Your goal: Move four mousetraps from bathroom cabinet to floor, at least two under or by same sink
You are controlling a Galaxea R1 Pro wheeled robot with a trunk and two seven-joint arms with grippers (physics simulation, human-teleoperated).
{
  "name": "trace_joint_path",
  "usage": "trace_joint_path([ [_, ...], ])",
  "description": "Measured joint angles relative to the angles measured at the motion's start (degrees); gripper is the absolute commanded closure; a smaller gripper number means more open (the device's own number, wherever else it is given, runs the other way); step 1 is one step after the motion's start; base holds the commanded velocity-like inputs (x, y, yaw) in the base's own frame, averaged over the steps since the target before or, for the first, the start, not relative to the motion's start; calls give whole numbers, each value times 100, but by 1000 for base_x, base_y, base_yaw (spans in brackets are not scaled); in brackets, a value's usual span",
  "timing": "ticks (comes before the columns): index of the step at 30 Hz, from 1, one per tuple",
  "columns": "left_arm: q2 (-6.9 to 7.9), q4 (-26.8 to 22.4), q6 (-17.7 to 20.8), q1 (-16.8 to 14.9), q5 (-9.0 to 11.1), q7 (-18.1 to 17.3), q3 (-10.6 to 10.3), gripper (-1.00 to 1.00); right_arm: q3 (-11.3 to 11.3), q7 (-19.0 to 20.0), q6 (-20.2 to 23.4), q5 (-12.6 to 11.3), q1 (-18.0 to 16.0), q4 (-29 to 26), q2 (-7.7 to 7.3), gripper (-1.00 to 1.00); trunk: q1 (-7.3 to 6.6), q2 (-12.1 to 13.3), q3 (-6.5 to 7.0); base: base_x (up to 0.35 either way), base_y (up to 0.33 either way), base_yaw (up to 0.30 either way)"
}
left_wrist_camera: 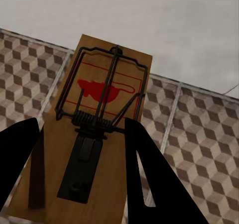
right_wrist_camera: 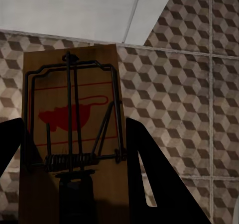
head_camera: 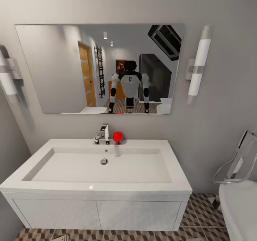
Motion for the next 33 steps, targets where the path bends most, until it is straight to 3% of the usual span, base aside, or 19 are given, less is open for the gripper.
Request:
trace_joint_path([
  [19,-33,1,-10,0,14,71,19,100,0,37,0,1,0,1,0,100,418,-763,-342,0,0,0],
  [26,-35,9,-12,0,2,542,23,100,0,47,9,-25,0,1,0,100,572,-1044,-468,0,0,0],
  [33,-27,10,-12,-1,16,642,24,100,0,48,9,-31,0,1,0,100,725,-1326,-594,0,0,0],
])
